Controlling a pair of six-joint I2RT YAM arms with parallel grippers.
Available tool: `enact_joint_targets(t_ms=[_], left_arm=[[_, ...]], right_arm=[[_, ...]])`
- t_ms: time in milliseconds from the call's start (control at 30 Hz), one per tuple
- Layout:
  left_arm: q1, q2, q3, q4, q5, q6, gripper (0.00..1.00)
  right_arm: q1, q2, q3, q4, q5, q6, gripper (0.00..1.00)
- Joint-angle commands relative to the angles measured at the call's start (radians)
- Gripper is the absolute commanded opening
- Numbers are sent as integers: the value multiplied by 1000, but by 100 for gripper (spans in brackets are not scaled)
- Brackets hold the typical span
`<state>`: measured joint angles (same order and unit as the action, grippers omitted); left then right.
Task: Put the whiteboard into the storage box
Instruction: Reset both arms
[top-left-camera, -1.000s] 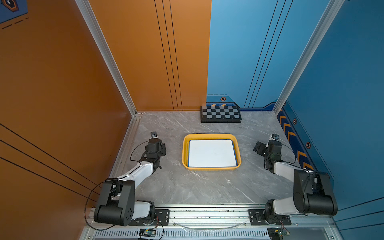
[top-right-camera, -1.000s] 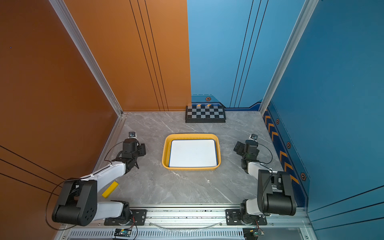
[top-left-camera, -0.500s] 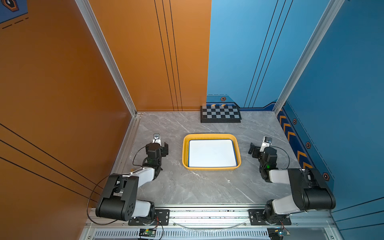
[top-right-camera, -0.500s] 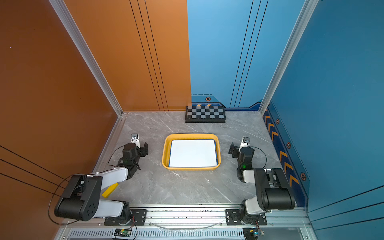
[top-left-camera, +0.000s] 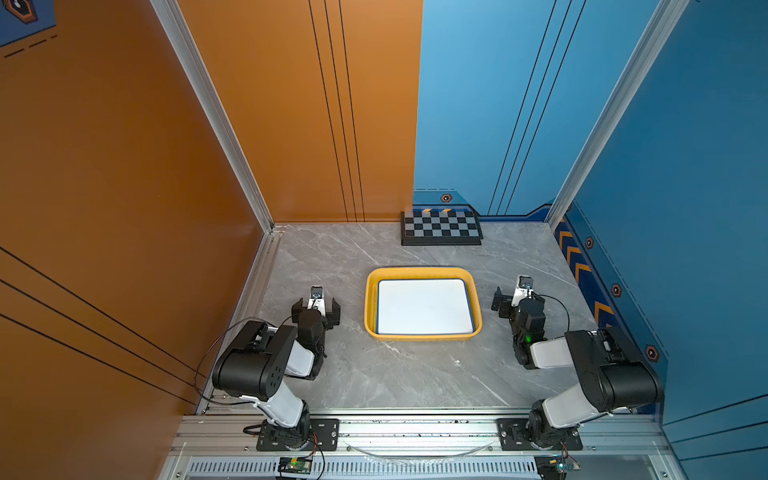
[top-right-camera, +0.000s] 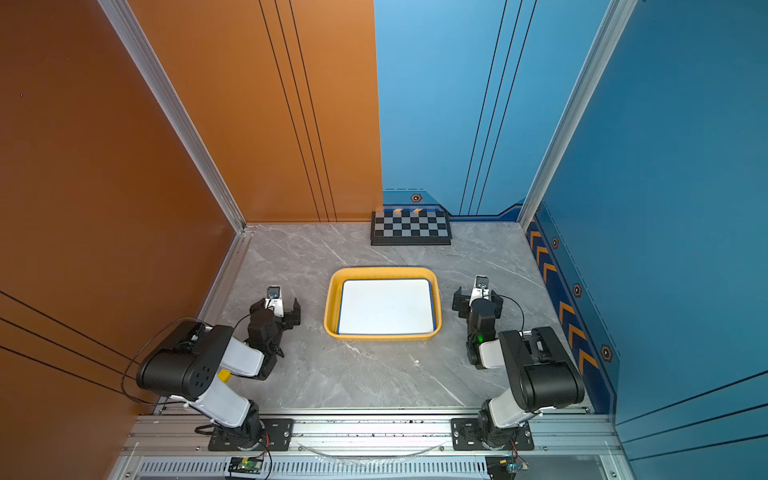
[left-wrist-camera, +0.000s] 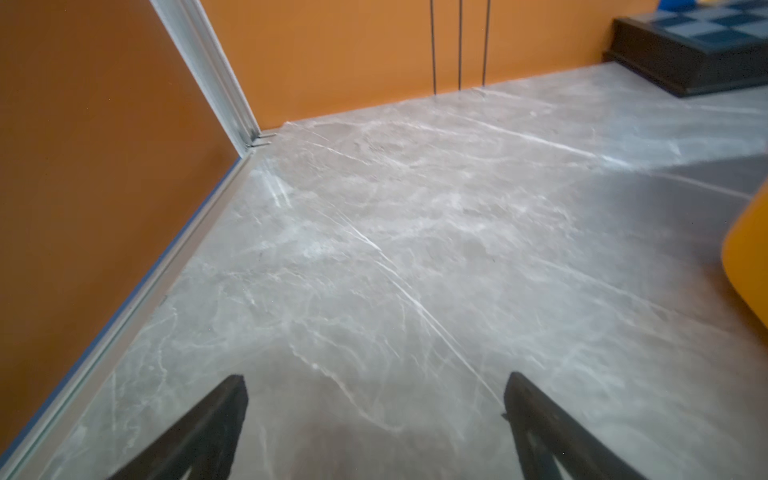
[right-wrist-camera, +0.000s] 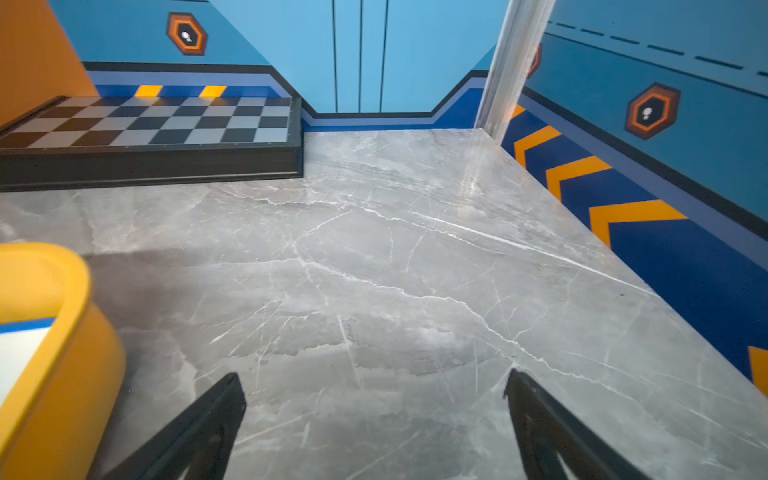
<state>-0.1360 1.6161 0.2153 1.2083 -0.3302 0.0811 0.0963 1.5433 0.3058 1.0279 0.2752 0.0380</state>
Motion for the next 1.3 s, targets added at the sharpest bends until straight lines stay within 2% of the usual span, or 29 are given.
enact_joint_targets(t_ms=[0, 100, 167, 1267], left_arm=[[19, -38, 92, -120, -64, -44, 98], [63, -47, 141, -232, -5, -80, 98], [82, -51, 143, -244, 16, -98, 98], [63, -51, 145, -244, 13, -77, 98]], right_arm=[[-31, 0, 43, -76, 64, 50, 100], [-33, 1, 40, -70, 67, 54, 100], [-33, 1, 39, -69, 68, 54, 100], [-38, 0, 29, -53, 63, 60, 100]])
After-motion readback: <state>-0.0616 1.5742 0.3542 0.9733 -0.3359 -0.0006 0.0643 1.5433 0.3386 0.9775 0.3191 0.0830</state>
